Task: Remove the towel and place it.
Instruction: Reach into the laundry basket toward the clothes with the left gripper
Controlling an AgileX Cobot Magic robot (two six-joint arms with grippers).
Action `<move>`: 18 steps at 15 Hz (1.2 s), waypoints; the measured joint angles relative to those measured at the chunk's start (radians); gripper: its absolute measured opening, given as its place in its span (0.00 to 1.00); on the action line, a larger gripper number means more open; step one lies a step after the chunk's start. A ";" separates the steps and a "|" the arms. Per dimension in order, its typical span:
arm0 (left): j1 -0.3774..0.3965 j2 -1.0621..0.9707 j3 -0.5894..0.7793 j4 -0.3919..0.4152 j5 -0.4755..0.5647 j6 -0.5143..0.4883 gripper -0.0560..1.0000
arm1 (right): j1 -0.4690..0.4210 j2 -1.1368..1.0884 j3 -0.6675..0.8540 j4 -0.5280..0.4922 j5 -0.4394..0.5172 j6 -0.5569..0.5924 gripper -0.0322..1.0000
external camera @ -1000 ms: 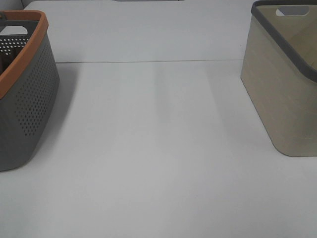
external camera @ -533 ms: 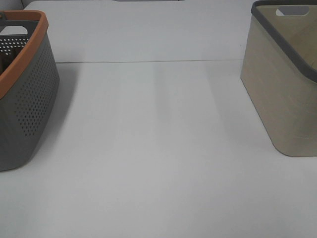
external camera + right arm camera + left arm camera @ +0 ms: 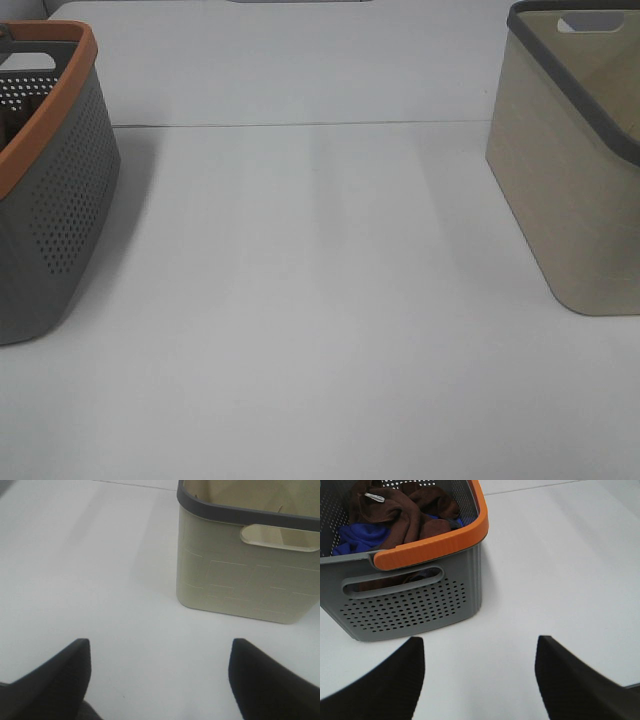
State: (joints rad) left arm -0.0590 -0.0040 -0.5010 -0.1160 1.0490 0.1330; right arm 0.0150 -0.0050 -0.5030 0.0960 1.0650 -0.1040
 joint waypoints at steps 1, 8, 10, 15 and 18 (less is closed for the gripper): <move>0.000 0.000 0.000 0.000 0.000 0.000 0.64 | 0.000 0.000 0.000 0.000 0.000 0.000 0.74; 0.000 0.000 0.000 -0.005 0.000 0.000 0.64 | 0.000 0.000 0.000 0.000 0.000 0.000 0.74; 0.000 0.000 0.000 -0.014 0.000 0.000 0.64 | 0.000 0.000 0.000 0.000 0.000 0.000 0.74; 0.000 0.000 0.000 -0.018 0.000 0.000 0.64 | 0.000 0.000 0.000 0.000 0.000 0.000 0.74; 0.000 0.000 0.000 -0.017 0.000 0.000 0.64 | 0.000 0.000 0.000 0.000 0.000 0.000 0.74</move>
State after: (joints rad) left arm -0.0590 -0.0040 -0.5010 -0.1330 1.0490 0.1330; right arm 0.0150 -0.0050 -0.5030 0.0960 1.0650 -0.1040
